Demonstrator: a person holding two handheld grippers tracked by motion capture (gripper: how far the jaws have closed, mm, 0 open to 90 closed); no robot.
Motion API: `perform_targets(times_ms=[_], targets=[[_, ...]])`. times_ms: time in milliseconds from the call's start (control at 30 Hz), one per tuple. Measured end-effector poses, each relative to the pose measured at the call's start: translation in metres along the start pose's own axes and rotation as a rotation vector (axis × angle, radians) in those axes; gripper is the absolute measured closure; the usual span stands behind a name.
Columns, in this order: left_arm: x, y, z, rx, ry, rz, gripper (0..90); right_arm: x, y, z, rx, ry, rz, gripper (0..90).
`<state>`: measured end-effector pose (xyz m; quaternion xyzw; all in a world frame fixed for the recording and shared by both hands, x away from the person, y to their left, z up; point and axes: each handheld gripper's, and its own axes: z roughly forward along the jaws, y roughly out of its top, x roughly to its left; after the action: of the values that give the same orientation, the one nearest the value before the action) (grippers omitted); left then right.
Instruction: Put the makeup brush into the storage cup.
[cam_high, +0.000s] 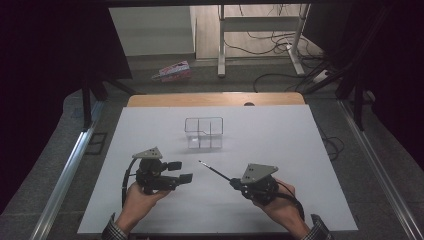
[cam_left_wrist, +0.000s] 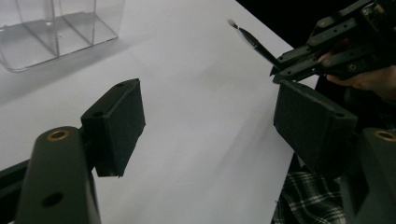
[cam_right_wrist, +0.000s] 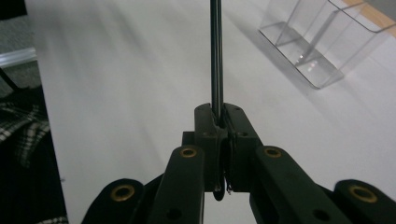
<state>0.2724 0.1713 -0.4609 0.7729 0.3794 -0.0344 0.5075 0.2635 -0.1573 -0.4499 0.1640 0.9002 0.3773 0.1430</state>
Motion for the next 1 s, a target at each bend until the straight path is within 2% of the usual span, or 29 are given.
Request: perform_targets(times_ms=[267, 533, 733, 1000], targets=[[0.002, 0.001, 0.001, -0.047, -0.098, -0.064, 35.2, 0.006, 0.004, 0.003, -0.062, 0.028, 0.041, 84.9], [0.003, 0.003, 0.006, -0.072, -0.183, -0.101, 48.9, 0.009, 0.007, 0.007, -0.107, 0.057, 0.086, 84.9], [0.001, 0.006, 0.01, -0.087, -0.228, -0.106, 58.2, 0.013, 0.009, 0.011, -0.126, 0.076, 0.095, 84.9], [0.002, 0.006, 0.013, -0.102, -0.256, -0.119, 70.8, 0.016, 0.011, 0.015, -0.149, 0.097, 0.107, 84.9]])
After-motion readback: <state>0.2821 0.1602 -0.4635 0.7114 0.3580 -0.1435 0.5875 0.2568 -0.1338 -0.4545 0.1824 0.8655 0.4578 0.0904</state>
